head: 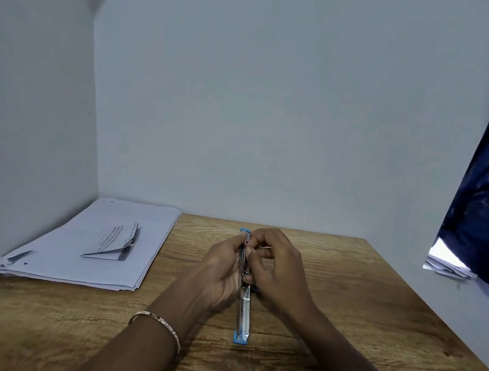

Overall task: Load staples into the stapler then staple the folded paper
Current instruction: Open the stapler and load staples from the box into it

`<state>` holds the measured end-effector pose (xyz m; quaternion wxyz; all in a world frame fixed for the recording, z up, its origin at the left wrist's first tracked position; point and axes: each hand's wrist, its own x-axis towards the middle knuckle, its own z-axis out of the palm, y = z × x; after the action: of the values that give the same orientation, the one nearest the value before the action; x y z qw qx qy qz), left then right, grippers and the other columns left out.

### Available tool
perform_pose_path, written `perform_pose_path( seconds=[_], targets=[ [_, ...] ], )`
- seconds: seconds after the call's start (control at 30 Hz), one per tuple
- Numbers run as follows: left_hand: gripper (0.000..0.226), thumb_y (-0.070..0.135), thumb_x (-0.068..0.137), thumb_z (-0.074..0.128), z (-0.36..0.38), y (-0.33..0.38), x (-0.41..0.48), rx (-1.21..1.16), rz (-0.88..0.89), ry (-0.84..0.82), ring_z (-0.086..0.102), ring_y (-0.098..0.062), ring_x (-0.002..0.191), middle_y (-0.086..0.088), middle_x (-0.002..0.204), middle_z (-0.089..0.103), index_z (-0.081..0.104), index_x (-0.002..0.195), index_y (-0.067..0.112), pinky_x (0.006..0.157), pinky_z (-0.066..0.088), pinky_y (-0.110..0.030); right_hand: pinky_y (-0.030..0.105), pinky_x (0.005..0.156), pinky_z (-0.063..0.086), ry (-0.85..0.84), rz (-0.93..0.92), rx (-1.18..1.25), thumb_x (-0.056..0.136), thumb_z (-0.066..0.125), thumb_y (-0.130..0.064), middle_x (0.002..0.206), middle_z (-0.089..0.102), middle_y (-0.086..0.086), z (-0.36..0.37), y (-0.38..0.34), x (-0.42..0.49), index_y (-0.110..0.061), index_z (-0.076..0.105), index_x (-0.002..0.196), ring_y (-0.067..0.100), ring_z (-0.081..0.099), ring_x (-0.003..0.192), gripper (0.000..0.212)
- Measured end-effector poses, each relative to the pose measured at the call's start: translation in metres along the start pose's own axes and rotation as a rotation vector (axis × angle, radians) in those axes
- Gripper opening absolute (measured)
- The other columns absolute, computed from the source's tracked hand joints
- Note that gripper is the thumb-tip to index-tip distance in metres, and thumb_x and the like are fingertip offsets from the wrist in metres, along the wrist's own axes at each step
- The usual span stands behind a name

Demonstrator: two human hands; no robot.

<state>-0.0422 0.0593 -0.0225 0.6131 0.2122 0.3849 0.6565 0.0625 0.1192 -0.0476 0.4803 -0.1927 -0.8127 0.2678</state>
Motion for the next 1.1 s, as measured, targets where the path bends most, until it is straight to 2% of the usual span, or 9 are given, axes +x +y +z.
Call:
perform_pose_path(
  seconds=[0.17,0.4,0.53,0.6,0.7,0.77,0.87,1.0,1.1],
  targets=[
    [0.046,0.033,0.109,0.029,-0.003,-0.002,0.005,-0.096,-0.035,0.003,0.054,-0.019,0.043,-0.017,0.084,0.071,0.061,0.099,0.001,0.033,0.035,-0.018,0.047,0.069,0.062,0.005,-0.012,0.005,0.087,0.065,-0.005,0.103,0.063,-0.006,-0.002,-0.002,0.000,-0.020,0.062,0.089,0.015,0.065,0.092,0.016],
    [0.035,0.029,0.107,0.035,-0.019,0.003,0.013,-0.177,0.002,0.103,0.045,-0.014,0.035,-0.009,0.068,0.052,0.053,0.091,0.003,0.031,0.035,-0.020,0.037,0.081,0.057,-0.013,-0.078,-0.030,0.084,0.071,-0.010,0.088,0.069,-0.009,-0.003,-0.007,-0.003,-0.022,0.065,0.083,0.008,0.069,0.094,0.014],
    [0.034,0.028,0.107,0.035,-0.018,0.007,0.013,-0.099,0.064,0.143,0.042,-0.014,0.038,-0.011,0.067,0.056,0.052,0.088,0.005,0.032,0.033,-0.018,0.026,0.073,0.057,-0.027,-0.025,0.143,0.087,0.071,-0.023,0.077,0.072,-0.003,-0.003,-0.006,-0.002,-0.021,0.062,0.082,0.013,0.073,0.081,0.011],
    [0.037,0.031,0.107,0.035,-0.016,0.006,0.011,-0.068,0.071,0.127,0.039,-0.012,0.040,-0.008,0.068,0.053,0.056,0.094,0.004,0.033,0.032,-0.019,0.035,0.070,0.062,-0.013,0.076,0.300,0.089,0.073,-0.032,0.073,0.076,0.004,-0.002,-0.005,-0.001,-0.023,0.063,0.087,0.019,0.076,0.075,0.014],
    [0.050,0.036,0.108,0.032,-0.010,0.005,0.008,-0.034,0.051,0.078,0.040,-0.012,0.049,-0.018,0.099,0.054,0.059,0.127,-0.002,0.033,0.036,-0.021,0.061,0.070,0.061,0.046,0.165,0.348,0.085,0.076,-0.031,0.069,0.074,0.011,0.001,0.001,0.002,-0.025,0.068,0.089,0.035,0.074,0.072,0.011],
    [0.045,0.036,0.108,0.034,-0.008,0.004,0.006,-0.001,0.054,0.075,0.048,-0.017,0.058,-0.020,0.102,0.058,0.062,0.115,0.001,0.035,0.039,-0.022,0.059,0.070,0.061,0.067,0.187,0.303,0.082,0.080,-0.026,0.069,0.073,0.008,0.001,0.006,0.005,-0.026,0.071,0.088,0.034,0.073,0.072,0.011],
    [0.041,0.035,0.107,0.036,-0.007,0.005,0.003,0.104,0.080,0.046,0.061,-0.019,0.061,-0.013,0.083,0.069,0.063,0.102,0.005,0.036,0.041,-0.022,0.039,0.066,0.060,0.067,0.217,0.251,0.075,0.087,-0.025,0.072,0.072,-0.002,-0.002,0.010,0.007,-0.026,0.073,0.086,0.012,0.065,0.067,0.018],
    [0.038,0.037,0.107,0.035,-0.006,0.003,-0.001,0.401,0.221,0.059,0.056,-0.008,0.042,-0.001,0.064,0.067,0.059,0.089,0.013,0.036,0.038,-0.021,0.046,0.069,0.061,0.062,0.264,0.296,0.069,0.092,-0.021,0.073,0.069,0.004,-0.007,0.006,0.006,-0.018,0.072,0.082,0.014,0.061,0.069,0.025],
    [0.038,0.042,0.105,0.038,-0.006,0.004,-0.001,0.706,0.484,0.093,0.049,-0.003,0.041,0.005,0.067,0.063,0.061,0.088,0.018,0.036,0.036,-0.019,0.039,0.067,0.060,0.084,0.218,0.301,0.069,0.092,-0.013,0.070,0.068,-0.005,-0.014,0.001,0.007,-0.016,0.069,0.081,0.009,0.060,0.067,0.026]
  ],
)
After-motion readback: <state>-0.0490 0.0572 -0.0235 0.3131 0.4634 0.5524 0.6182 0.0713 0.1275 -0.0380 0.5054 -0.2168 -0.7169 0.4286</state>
